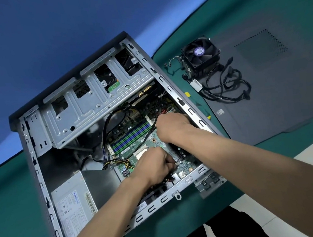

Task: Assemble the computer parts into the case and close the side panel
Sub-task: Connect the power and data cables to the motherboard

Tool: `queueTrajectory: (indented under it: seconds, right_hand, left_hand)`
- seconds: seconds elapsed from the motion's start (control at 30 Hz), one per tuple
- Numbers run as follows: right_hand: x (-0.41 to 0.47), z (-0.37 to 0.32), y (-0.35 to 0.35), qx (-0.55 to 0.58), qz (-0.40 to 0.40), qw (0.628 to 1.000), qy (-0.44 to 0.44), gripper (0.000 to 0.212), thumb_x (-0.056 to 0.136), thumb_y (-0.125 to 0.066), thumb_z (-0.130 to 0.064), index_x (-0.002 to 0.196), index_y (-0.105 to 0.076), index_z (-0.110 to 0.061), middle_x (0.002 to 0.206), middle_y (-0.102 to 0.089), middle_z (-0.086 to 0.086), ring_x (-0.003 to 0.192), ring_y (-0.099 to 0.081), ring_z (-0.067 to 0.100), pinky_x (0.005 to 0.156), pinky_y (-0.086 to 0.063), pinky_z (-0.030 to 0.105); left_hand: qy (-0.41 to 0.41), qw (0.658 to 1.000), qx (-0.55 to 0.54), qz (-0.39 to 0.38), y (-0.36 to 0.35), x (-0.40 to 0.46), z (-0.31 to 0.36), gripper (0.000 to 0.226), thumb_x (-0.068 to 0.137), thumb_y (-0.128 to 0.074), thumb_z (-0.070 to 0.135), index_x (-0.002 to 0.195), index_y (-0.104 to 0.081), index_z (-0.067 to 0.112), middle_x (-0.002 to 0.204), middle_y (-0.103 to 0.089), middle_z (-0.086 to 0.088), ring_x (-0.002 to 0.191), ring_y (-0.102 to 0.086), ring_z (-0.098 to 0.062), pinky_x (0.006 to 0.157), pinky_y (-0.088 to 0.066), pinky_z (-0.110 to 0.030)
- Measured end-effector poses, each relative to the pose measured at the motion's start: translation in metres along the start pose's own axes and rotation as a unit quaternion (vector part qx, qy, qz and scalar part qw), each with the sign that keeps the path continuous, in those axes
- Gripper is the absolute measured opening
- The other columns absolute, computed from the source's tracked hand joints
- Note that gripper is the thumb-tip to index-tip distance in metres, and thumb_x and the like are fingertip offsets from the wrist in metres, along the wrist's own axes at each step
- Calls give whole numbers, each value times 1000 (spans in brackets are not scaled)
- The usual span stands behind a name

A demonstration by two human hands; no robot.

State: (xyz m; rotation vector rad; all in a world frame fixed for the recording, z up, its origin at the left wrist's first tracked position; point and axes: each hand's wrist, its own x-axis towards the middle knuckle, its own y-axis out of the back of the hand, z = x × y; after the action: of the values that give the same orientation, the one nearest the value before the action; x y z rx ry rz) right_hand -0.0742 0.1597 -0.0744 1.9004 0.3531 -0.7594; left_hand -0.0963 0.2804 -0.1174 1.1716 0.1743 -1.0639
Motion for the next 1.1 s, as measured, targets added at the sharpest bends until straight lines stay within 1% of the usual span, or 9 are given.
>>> queueTrajectory:
  seconds: [0.07,0.2,0.37,0.47,0.57,0.77,0.9,1.0,1.1]
  right_hand:
    - [0,0,0,4,-1,1000,-3,28,89,-46,-3,63,-41,-9,64,-42,3,58,-41,18,61,-36,29]
    - [0,0,0,4,0,1000,-2,30,90,-46,-3,61,-38,-10,62,-39,3,56,-38,17,61,-35,29]
    - [0,-1,-1,-2,1,1000,2,30,90,-47,-4,62,-39,-10,63,-41,2,53,-36,15,64,-36,29]
    - [0,0,0,1,6,1000,9,28,89,-47,-3,63,-41,-10,67,-44,2,65,-46,21,66,-37,29]
    - [0,0,-1,6,7,1000,11,26,90,-46,-2,65,-42,-9,67,-44,3,77,-47,24,67,-37,29]
    - [3,0,-2,7,5,1000,8,29,90,-47,-4,62,-39,-10,63,-41,2,69,-47,22,62,-37,29]
    - [6,0,-3,9,-1,1000,5,29,89,-47,-5,62,-38,-11,62,-40,2,53,-35,16,46,-27,26]
    - [6,0,-3,13,-2,1000,4,29,89,-47,-6,62,-40,-11,62,-41,2,52,-36,15,44,-25,26]
    - [6,0,-3,18,1,1000,3,28,89,-48,-7,62,-40,-12,63,-42,1,54,-39,16,46,-28,25]
  left_hand:
    - [-2,1000,-1,3,1,-1,0,11,82,-64,12,80,-75,13,80,-74,6,77,-66,-9,74,-54,-27]
    - [-5,1000,-2,3,2,-2,2,12,83,-64,13,82,-76,13,82,-74,8,77,-66,-6,76,-53,-26]
    - [-6,1000,0,-2,2,-2,3,13,82,-64,13,84,-77,16,84,-74,7,79,-67,-9,76,-54,-26]
    - [-1,1000,-15,-8,2,-3,4,15,81,-64,11,85,-78,18,86,-74,9,80,-66,-5,77,-53,-24]
    - [5,1000,-19,-5,2,-2,3,13,83,-65,13,85,-78,18,86,-74,10,75,-64,-2,76,-53,-21]
    - [8,1000,-14,-5,1,0,5,11,81,-67,14,82,-77,18,84,-74,9,77,-66,-7,74,-53,-24]
    - [12,1000,4,-3,2,1,6,11,78,-68,14,78,-77,20,79,-73,11,74,-64,-9,70,-52,-25]
    - [23,1000,17,10,2,0,7,9,78,-69,19,78,-76,26,78,-72,16,68,-56,-5,59,-42,-20]
    - [28,999,41,23,3,-1,8,8,78,-70,26,80,-75,32,82,-71,17,70,-53,-4,60,-35,-21]
